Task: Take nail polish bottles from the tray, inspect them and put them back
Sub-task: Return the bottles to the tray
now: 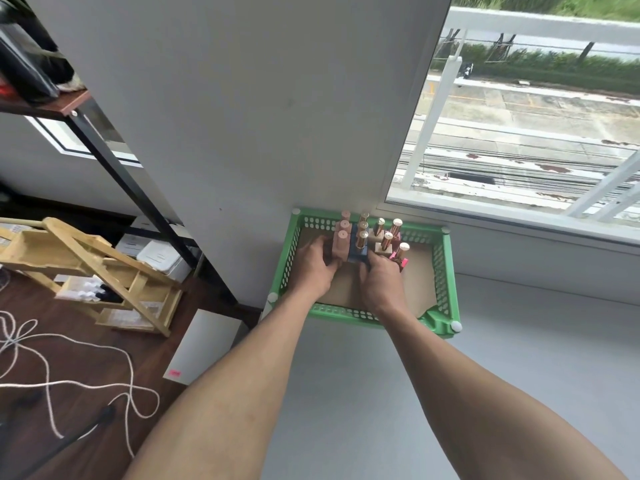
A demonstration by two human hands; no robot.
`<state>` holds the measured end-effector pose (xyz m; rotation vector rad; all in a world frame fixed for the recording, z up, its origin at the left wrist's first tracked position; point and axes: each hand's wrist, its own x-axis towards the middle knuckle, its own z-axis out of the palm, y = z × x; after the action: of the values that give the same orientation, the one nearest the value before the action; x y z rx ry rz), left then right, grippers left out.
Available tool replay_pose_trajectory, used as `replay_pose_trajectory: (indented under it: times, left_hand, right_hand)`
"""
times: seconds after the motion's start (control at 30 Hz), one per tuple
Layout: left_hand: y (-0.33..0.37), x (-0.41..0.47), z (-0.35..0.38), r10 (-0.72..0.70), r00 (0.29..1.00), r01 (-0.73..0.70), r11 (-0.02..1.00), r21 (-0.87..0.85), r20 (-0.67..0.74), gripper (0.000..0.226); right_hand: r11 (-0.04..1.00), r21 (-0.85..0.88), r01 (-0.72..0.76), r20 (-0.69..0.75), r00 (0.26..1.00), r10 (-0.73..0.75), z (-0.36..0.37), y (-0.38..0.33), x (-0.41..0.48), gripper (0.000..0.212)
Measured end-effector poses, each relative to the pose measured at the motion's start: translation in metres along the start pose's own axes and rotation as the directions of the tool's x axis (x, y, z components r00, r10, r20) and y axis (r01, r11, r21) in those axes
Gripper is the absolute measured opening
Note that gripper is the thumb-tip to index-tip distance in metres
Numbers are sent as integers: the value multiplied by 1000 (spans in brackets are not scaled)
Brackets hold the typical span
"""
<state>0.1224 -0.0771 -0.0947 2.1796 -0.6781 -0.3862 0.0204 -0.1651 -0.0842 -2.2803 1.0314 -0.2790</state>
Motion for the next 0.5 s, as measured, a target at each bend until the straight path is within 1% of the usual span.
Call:
replay_pose_trajectory:
  times: [0.1,0.2,0.27,0.43,0.5]
  left_hand:
    - [2,-4,-2,-40,999,39,999,29,24,31]
    - [5,-10,-5,-88,994,83,994,78,58,47]
    - [8,-18,-8,-108,992,101,989,110,59,50]
    - [19,-41,-13,-75,997,77,984,162,-18,15]
    - [26,-51,-14,-39,999,42,980,194,-19,12]
  right_hand:
    - [1000,0,-6,7,1000,6,-3,3,-4,19]
    - [1000,21,-13,54,998,12,-8,7,-12,23]
    - [999,42,-6,67,998,3,-13,8,-20,24]
    - [999,41,19,84,996,-23,-27,12,-42,22]
    - [997,61,37,81,996,-42,-34,15,-49,22]
